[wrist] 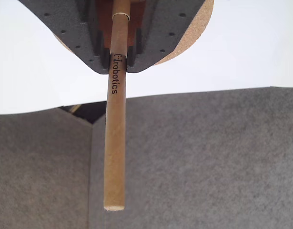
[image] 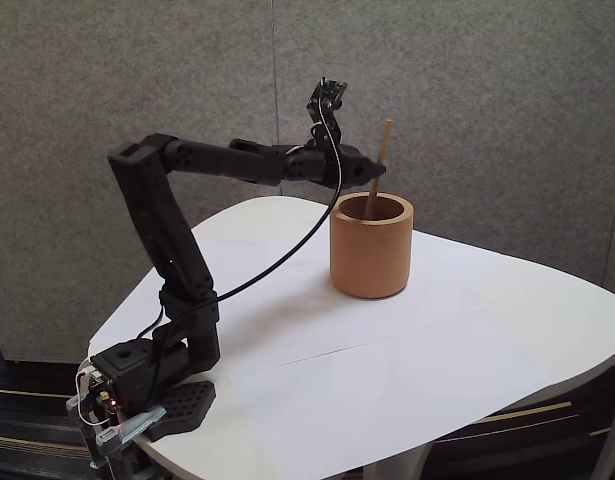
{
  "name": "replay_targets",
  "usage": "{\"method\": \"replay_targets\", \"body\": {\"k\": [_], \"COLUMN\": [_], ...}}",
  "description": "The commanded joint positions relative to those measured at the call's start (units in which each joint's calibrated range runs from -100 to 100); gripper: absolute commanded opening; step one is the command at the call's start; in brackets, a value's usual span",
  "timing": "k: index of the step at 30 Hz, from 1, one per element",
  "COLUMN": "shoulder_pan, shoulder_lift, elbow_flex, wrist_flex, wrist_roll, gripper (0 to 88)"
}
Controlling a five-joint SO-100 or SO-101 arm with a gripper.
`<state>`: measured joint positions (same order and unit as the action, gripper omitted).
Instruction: Grab the pen and put it in the pen holder.
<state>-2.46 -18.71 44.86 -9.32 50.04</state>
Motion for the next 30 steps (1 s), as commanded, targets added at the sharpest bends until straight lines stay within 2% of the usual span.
{"method": "replay_targets", "body": {"k": [1,13,27,30], "shoulder_pan": [0.1,-0.2,-0.4,-0.4], "shoulder_lift": [3.5,13.9,14.3,14.2], "elbow_flex": [-1.1,-7.3,-7.4,-7.6], "wrist_flex": [-4.2,-4.4,-3.6,-3.6], "wrist_roll": [0.1,-0.2,0.0,0.1], "gripper": [0.5,0.5,0.9,7.6]}}
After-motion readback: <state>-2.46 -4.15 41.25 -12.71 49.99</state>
